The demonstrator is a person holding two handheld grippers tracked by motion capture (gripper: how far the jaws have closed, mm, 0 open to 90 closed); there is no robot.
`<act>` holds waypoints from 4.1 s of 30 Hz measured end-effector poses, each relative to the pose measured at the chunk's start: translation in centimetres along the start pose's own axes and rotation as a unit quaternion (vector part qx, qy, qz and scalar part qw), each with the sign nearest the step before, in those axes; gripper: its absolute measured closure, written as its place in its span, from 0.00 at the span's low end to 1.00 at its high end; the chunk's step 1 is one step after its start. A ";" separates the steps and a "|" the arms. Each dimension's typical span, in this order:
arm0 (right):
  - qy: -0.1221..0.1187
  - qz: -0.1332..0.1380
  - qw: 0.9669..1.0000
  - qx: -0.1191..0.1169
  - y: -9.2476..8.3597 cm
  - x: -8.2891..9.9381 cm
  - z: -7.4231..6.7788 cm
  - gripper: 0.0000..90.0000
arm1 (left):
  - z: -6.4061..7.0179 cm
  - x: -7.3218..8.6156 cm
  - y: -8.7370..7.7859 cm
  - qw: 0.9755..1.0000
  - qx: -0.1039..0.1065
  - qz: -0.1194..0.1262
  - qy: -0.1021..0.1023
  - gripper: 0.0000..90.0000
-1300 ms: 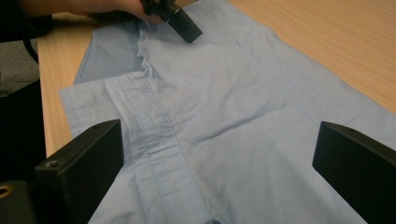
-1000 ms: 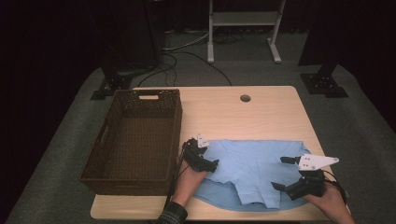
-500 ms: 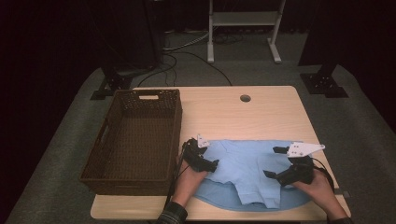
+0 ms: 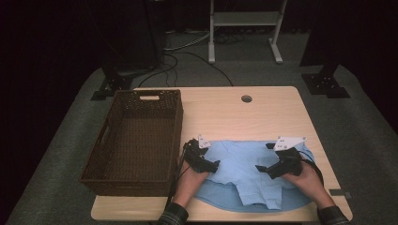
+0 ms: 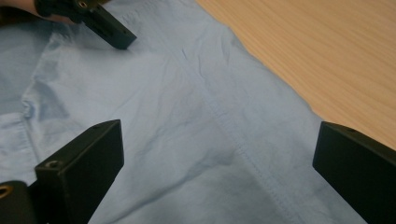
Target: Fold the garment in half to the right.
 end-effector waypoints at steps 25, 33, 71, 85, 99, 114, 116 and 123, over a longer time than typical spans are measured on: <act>0.022 -0.043 0.999 -0.023 3.3 1.8 1.0 0.01 | 0.4 -0.3 -1.2 1.000 0.001 0.011 -0.010 0.00; 0.028 -0.042 0.999 -0.021 1.8 3.0 1.8 0.01 | 1.0 -0.3 -2.5 1.000 0.011 0.020 -0.018 0.00; 0.033 -0.041 0.999 -0.015 0.4 4.2 2.6 0.01 | 4.1 0.7 -1.4 0.999 0.021 0.039 -0.001 0.52; 0.028 -0.045 0.999 -0.010 0.8 3.8 2.2 0.01 | 3.3 0.2 -2.5 0.996 0.068 0.045 -0.039 0.95; 0.017 -0.046 0.999 -0.008 3.0 2.1 0.9 0.01 | 2.2 -2.1 -6.9 0.986 0.099 0.108 -0.081 0.95; -0.010 -0.050 0.998 -0.028 7.1 -1.3 -1.2 0.01 | 2.7 -5.5 -9.6 0.971 0.148 0.163 -0.092 0.96; -0.012 -0.050 0.998 -0.031 7.8 -1.8 -1.5 0.01 | 2.7 -5.8 -9.7 0.970 0.153 0.166 -0.093 0.96; -0.011 -0.049 0.998 -0.031 9.9 -3.6 -3.4 0.01 | 2.8 -6.5 -9.4 0.966 0.164 0.173 -0.102 0.95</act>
Point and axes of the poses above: each handheld gripper's, and its own axes: y roughly forward along the jaws, x roughly out of its underside, z roughly to its right, the point moved 3 cm from there along y, roughly forward along the jaws
